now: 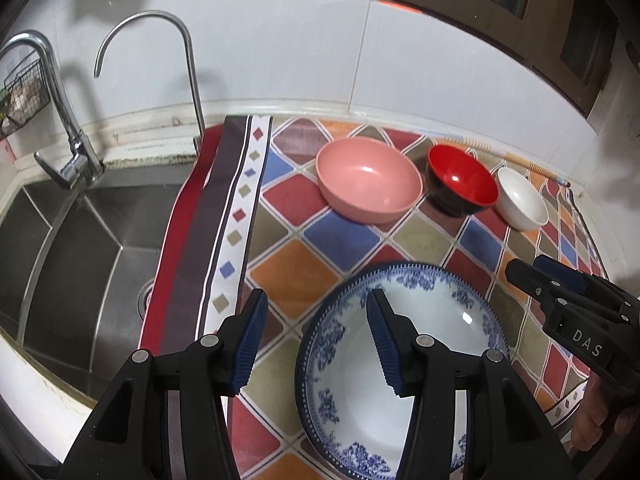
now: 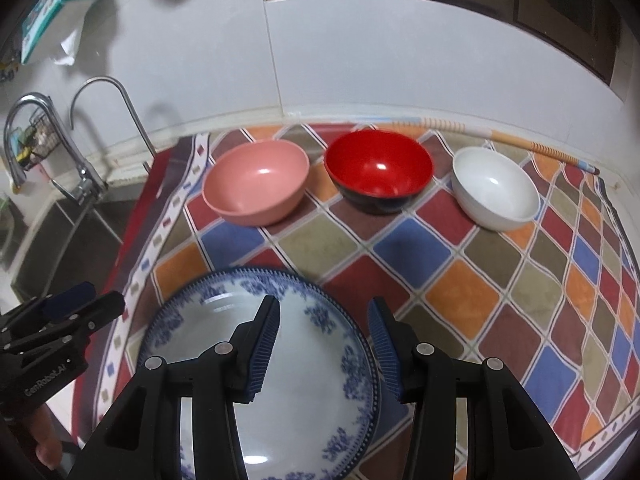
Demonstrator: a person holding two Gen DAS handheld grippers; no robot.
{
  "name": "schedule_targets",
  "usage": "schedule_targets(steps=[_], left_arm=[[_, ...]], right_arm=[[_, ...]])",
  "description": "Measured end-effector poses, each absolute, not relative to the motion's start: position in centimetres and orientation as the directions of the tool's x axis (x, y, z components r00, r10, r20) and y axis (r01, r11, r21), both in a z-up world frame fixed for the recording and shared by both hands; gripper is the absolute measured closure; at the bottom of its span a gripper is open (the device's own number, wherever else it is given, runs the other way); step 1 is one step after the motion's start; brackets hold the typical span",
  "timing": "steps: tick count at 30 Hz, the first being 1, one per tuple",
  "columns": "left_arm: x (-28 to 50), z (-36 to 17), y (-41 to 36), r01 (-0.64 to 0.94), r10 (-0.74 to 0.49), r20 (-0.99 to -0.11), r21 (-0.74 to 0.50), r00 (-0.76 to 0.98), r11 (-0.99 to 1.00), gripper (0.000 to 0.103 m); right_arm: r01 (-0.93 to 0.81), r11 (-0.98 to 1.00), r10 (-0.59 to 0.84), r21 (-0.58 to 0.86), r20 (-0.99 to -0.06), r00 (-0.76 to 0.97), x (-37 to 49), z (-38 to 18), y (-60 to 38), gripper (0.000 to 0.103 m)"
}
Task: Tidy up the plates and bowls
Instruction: 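Move both grippers to the rim of the pink bowl, then close both grippers on the pink bowl rim and lift it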
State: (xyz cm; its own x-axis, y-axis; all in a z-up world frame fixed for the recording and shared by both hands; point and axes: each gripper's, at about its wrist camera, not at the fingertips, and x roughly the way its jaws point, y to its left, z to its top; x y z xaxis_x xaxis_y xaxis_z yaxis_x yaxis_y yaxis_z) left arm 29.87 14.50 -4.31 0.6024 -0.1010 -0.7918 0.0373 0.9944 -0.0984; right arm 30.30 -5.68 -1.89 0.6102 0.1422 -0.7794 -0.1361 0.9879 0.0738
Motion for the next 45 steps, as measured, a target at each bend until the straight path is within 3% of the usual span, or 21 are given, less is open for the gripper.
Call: schedule_targets(steps=[13, 29, 45], left_arm=[[34.6, -2.9, 14.7, 0.056, -0.1, -0.766, -0.084, 0.635, 0.995, 0.053], [42.3, -6.0, 14.9, 0.06, -0.106, -0.803, -0.087, 0.586, 0.994, 0.053], [48.1, -10.5, 13.6, 0.09, -0.15, -0.856, -0.121, 0.496, 0.989, 0.062]], right_arm=[[-0.169, 0.978, 0.202, 0.119, -0.728, 0.655, 33.4, 0.3, -5.1, 0.056], [-0.17, 0.967, 0.256, 0.192, -0.762, 0.595, 40.3, -2.7, -3.7, 0.056], [-0.141, 0.967, 0.255, 0.213, -0.8, 0.543, 45.6, -6.5, -2.8, 0.069]])
